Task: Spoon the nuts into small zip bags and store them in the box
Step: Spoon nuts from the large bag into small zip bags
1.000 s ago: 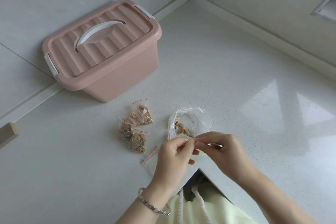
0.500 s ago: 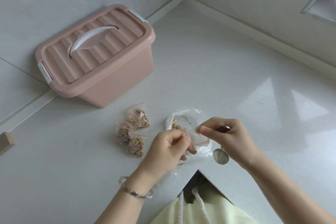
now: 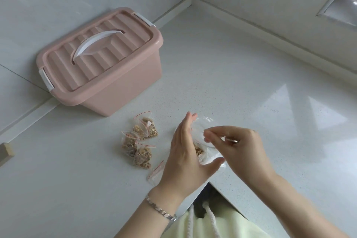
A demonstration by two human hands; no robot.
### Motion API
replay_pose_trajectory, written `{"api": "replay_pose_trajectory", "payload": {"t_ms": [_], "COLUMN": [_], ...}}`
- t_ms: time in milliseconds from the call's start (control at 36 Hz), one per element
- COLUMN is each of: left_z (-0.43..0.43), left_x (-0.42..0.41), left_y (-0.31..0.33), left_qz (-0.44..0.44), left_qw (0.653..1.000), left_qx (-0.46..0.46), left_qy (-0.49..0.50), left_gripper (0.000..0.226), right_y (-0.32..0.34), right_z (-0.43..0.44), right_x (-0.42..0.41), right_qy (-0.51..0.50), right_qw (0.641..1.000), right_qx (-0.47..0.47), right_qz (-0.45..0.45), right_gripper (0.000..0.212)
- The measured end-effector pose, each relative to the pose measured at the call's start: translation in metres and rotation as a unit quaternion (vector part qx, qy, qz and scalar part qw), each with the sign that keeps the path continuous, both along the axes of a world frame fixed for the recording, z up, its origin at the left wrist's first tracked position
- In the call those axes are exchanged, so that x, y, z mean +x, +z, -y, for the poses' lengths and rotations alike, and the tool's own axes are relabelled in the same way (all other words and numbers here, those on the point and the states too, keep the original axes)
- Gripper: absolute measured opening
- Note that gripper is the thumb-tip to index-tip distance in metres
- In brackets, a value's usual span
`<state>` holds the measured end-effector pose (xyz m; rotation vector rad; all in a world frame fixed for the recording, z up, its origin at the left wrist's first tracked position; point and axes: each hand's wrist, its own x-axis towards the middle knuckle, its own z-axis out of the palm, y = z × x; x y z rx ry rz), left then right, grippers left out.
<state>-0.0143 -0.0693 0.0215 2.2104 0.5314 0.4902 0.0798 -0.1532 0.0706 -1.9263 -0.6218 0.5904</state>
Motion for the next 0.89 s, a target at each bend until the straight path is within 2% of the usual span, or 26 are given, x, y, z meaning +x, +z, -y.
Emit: {"api": "replay_pose_trajectory", "payload": {"t_ms": [139,250,333,444,528,639,750,889], "left_z": [0.004,0.004,0.001,-0.002,-0.002,0.003,0.007,0.0], "left_x": [0.009,0.013,0.009,0.007,0.005,0.006,0.01,0.005], "left_y": [-0.004,-0.005,-0.007,-0.007,-0.009,-0.01,-0.004,-0.011], "left_qz": [0.056,0.082,0.075,0.056,0.039,-0.036,-0.021,-0.013], "left_qw": [0.997,0.99,0.99,0.989,0.984,0.974,0.97,0.968], "left_qx": [0.026,0.088,0.104,0.117,0.161,0.199,0.192,0.206], "left_qy": [0.049,0.071,0.062,0.072,0.074,0.102,0.146,0.14], "left_gripper": [0.079,0.056,0.048,0.048,0.054,0.064,0.052,0.043], "right_y": [0.001,-0.001,-0.002,-0.002,-0.003,-0.004,-0.009,-0.009], "right_z": [-0.002,-0.003,-0.002,-0.002,-0.002,-0.004,-0.004,-0.002], "right_x": [-0.006,-0.007,-0.004,-0.001,-0.001,-0.004,-0.009,-0.006], "right_qy": [0.016,0.002,-0.01,-0.01,0.002,0.021,0.038,0.047], "right_qw": [0.999,0.999,0.995,0.987,0.984,0.985,0.983,0.989], "right_qx": [-0.017,-0.043,-0.075,-0.112,-0.136,-0.138,-0.143,-0.1], "right_qz": [-0.041,0.017,0.064,0.113,0.112,0.096,0.105,0.1], "right_gripper": [0.013,0.013,0.009,0.015,0.009,0.007,0.009,0.008]}}
